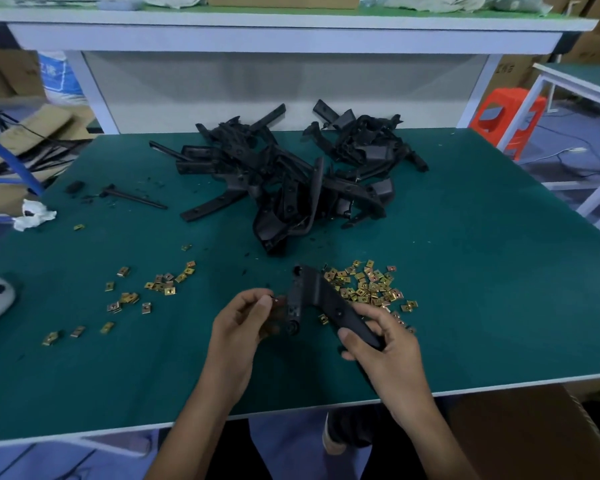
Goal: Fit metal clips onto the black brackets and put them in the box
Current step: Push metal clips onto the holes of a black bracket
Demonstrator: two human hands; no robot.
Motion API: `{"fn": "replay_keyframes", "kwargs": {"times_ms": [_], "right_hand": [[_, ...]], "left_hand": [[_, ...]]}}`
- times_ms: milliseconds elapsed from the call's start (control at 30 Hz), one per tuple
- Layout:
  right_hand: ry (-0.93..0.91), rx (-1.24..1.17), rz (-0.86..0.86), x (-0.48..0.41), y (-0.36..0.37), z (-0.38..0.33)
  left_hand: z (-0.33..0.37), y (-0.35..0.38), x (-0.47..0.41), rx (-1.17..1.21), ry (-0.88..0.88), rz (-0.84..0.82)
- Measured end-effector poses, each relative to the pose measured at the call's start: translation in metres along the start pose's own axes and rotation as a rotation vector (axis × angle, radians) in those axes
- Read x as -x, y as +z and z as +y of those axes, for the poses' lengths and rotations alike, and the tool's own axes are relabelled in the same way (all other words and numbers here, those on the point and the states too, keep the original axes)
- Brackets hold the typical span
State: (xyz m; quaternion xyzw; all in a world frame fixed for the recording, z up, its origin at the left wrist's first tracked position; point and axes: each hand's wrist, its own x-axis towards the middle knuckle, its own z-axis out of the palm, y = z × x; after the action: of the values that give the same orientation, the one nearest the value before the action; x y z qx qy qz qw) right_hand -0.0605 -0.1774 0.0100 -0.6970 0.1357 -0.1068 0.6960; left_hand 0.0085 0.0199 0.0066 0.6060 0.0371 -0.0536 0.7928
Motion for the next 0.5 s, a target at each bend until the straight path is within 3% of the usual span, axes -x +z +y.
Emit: {"fn": "replay_keyframes", "kwargs": {"times_ms": [500], "right_hand": [[-0.017, 0.035, -0.017, 0.0021, -0.0024, -0.0015]], "left_hand": [[0.007, 0.0071, 0.0051, -0.036, -0.009, -0.019]]}}
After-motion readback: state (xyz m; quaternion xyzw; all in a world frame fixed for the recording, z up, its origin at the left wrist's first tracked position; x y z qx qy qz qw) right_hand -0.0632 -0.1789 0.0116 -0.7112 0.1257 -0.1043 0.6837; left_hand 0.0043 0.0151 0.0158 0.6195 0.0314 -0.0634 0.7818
